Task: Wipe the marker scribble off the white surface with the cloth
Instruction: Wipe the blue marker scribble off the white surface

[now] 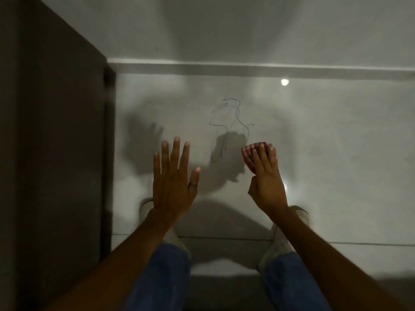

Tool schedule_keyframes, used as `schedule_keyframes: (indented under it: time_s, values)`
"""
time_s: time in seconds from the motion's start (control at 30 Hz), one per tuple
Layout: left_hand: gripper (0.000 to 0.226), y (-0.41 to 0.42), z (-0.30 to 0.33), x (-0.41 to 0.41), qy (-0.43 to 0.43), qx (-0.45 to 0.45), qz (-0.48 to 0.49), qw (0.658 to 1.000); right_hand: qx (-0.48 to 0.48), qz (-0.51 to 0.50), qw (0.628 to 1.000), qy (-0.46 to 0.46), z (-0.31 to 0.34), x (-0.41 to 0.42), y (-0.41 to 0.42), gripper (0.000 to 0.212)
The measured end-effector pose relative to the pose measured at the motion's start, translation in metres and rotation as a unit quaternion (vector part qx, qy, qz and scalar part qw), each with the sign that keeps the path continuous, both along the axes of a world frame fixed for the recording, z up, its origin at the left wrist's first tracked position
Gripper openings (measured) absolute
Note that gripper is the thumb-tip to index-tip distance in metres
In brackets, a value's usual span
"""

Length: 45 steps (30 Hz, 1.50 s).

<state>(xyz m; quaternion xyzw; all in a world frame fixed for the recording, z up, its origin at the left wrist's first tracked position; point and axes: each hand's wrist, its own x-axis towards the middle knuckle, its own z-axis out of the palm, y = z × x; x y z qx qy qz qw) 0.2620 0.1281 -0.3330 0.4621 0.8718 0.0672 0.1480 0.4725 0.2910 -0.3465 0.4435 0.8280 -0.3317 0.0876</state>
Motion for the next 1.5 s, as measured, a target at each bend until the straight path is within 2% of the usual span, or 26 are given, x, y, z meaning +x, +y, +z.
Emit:
schedule_keyframes:
  time_s: [0.2,0.33,0.43,0.5,0.6,0.7,0.73,0.83,0.93,0.97,1.07,1.17,1.2,1.27,1.3,1.4,1.43,1.5]
  values:
    - [0.073,0.026,-0.128,-0.021,0.029,-0.019,0.018,0.999,0.037,-0.049,0.998,-0.023,-0.099,0.006,0.043,0.093]
    - [0.074,0.04,-0.18,-0.036,0.016,-0.021,0.053,0.998,0.043,-0.05,0.998,-0.007,-0.131,0.005,0.05,0.077]
    - [0.07,0.041,-0.199,-0.034,0.06,0.017,0.068,0.996,0.125,-0.026,0.992,0.004,-0.154,0.001,0.057,0.073]
    - [0.069,0.04,-0.206,-0.036,0.079,0.037,0.067,0.994,0.177,-0.028,0.984,-0.007,-0.166,-0.003,0.063,0.072]
    - [0.068,0.039,-0.207,-0.036,0.097,0.044,0.067,0.992,0.199,-0.036,0.979,-0.013,-0.17,-0.011,0.056,0.07]
    - [0.068,0.038,-0.21,-0.036,0.105,0.05,0.065,0.991,0.222,0.105,0.969,0.011,-0.171,-0.001,0.047,0.067]
    - [0.068,0.038,-0.21,-0.036,0.107,0.053,0.066,0.991,0.228,0.115,0.967,0.014,-0.172,0.003,0.048,0.066]
    - [0.069,0.037,-0.213,-0.037,0.109,0.058,0.069,0.99,0.225,0.027,0.974,-0.013,-0.169,-0.003,0.045,0.066]
    - [0.068,0.038,-0.213,-0.036,0.119,0.062,0.067,0.989,0.246,0.136,0.96,0.018,-0.172,-0.006,0.039,0.065]
    - [0.068,0.037,-0.213,-0.037,0.117,0.061,0.068,0.989,0.246,0.133,0.96,0.02,-0.172,-0.006,0.042,0.065]
    - [0.069,0.037,-0.212,-0.037,0.106,0.059,0.065,0.99,0.237,0.024,0.971,-0.013,-0.169,-0.019,0.04,0.066]
    - [0.069,0.038,-0.212,-0.037,0.104,0.062,0.067,0.99,0.24,0.163,0.957,0.026,-0.173,-0.017,0.037,0.066]
    - [0.068,0.038,-0.211,-0.037,0.105,0.062,0.067,0.99,0.24,0.166,0.956,0.029,-0.173,-0.015,0.043,0.065]
    - [0.068,0.038,-0.21,-0.037,0.106,0.059,0.068,0.99,0.234,0.061,0.97,0.003,-0.17,-0.019,0.051,0.066]
    - [0.068,0.038,-0.21,-0.037,0.106,0.06,0.069,0.99,0.23,0.04,0.972,-0.005,-0.169,-0.023,0.048,0.067]
    - [0.068,0.039,-0.21,-0.036,0.103,0.062,0.067,0.99,0.237,0.178,0.954,0.045,-0.171,-0.017,0.044,0.065]
    - [0.068,0.04,-0.21,-0.036,0.103,0.062,0.066,0.99,0.243,0.172,0.954,0.048,-0.171,-0.013,0.05,0.064]
    - [0.068,0.039,-0.208,-0.036,0.106,0.062,0.069,0.99,0.242,0.05,0.969,0.009,-0.169,-0.016,0.059,0.064]
